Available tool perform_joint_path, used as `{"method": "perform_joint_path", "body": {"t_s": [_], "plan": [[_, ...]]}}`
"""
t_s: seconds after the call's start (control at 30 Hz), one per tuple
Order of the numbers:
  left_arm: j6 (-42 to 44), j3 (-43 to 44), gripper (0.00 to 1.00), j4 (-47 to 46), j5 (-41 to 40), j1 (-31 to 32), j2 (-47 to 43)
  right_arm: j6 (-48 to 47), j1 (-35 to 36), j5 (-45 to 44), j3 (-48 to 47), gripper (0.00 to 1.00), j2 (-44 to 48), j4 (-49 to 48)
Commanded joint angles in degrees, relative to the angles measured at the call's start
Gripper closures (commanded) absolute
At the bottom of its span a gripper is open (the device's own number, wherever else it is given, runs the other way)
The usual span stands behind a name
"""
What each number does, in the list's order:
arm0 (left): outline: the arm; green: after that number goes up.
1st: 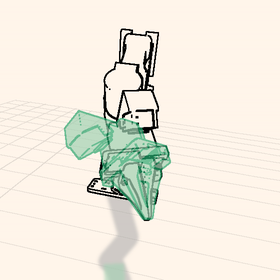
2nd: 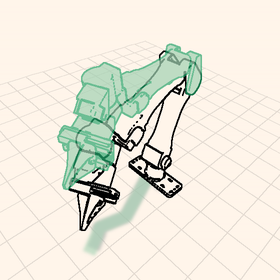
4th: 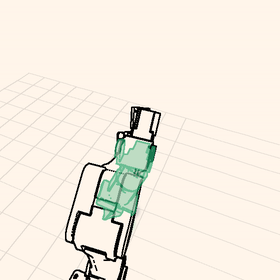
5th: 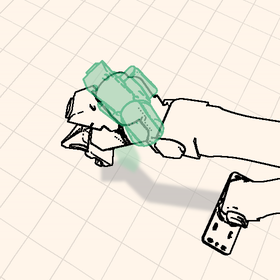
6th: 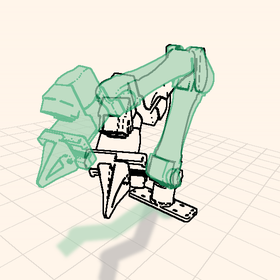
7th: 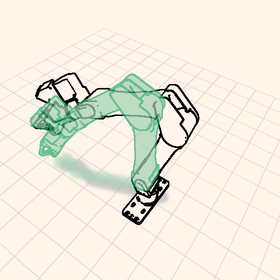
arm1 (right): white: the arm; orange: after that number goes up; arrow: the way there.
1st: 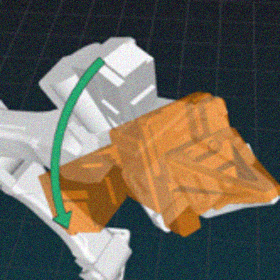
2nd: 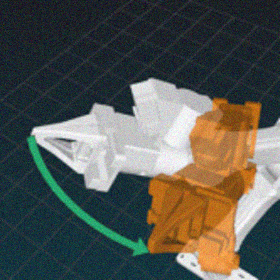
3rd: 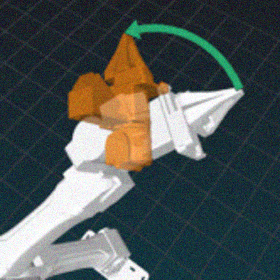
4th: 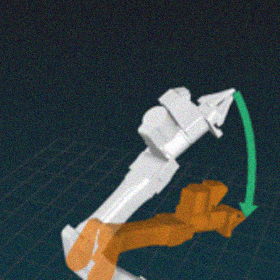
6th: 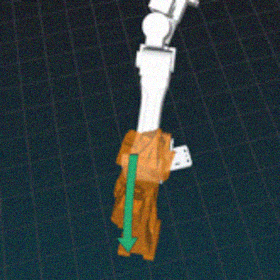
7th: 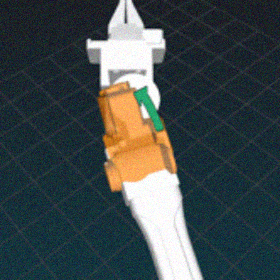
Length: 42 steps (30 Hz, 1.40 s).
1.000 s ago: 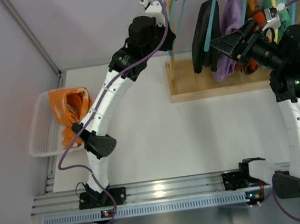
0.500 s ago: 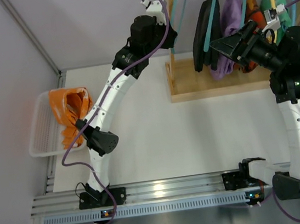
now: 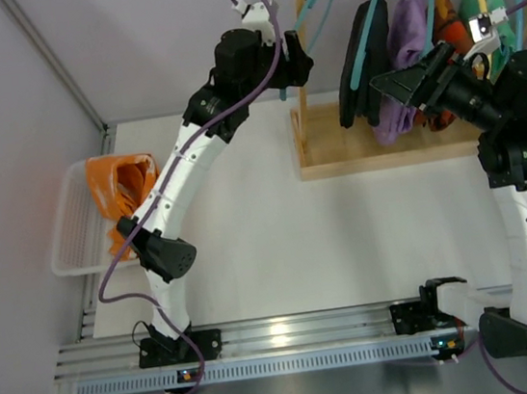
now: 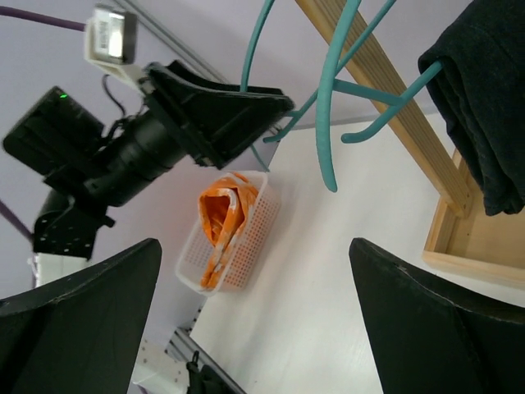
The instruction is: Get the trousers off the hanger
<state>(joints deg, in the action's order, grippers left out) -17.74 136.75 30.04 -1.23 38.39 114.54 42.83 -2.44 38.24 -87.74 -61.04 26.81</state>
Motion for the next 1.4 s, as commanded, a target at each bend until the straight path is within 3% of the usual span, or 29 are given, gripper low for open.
{"method": "perform_joint_path", "body": {"t_s": [0.0, 0.13, 0.17, 0.2, 0.4, 0.53, 0.63, 0.73, 0.9, 1.2, 1.37], "plan": [[0.5, -0.3, 0.28, -3.9, 2.8, -0.1, -9.1, -4.3, -0.9, -1.8, -1.7, 0.01, 2.1, 0.3], [1.3, -6.1, 0.14, -5.8, 5.0, -0.2, -16.0, -9.2, -0.9, -2.4, -4.7, 0.01, 0.7, 5.4], [1.3, -7.6, 0.05, -6.6, 6.1, -0.2, -17.4, -11.3, -1.0, -2.5, -7.0, 0.01, 0.1, 6.8], [1.3, -10.4, 0.01, -7.0, 6.4, -0.2, -19.9, -12.4, -1.0, -2.5, -8.0, 0.01, -1.1, 10.2], [3.3, -20.6, 0.01, -7.2, 8.7, -0.4, -29.0, -18.1, -1.0, -5.7, -13.6, 0.01, -2.9, 16.4], [10.6, -29.5, 0.01, -7.2, 7.0, -0.7, -36.0, -18.3, -1.0, -7.4, -15.0, 0.01, -2.6, 17.0], [12.4, -38.2, 0.01, -6.5, 6.8, -2.9, -42.4, -15.6, -1.0, -8.2, -12.3, 0.01, -1.4, 12.6], [8.5, -46.1, 0.01, -4.1, 8.9, -11.5, -47.7, -12.0, -0.9, -7.8, -8.5, 0.04, -0.3, 7.0], [7.8, -56.4, 0.01, -3.0, 10.7, -19.0, -57.1, -7.1, -0.8, -7.8, -8.1, 0.08, -5.1, -0.8], [-1.6, -62.9, 0.01, -1.4, 15.4, -32.3, -64.0, 1.5, 0.2, -7.3, -15.2, 0.21, -19.3, -10.4], [-2.6, -62.2, 0.01, -1.3, 16.5, -35.6, -65.1, 5.6, 1.1, -6.9, -18.5, 0.34, -25.3, -15.6]]}}
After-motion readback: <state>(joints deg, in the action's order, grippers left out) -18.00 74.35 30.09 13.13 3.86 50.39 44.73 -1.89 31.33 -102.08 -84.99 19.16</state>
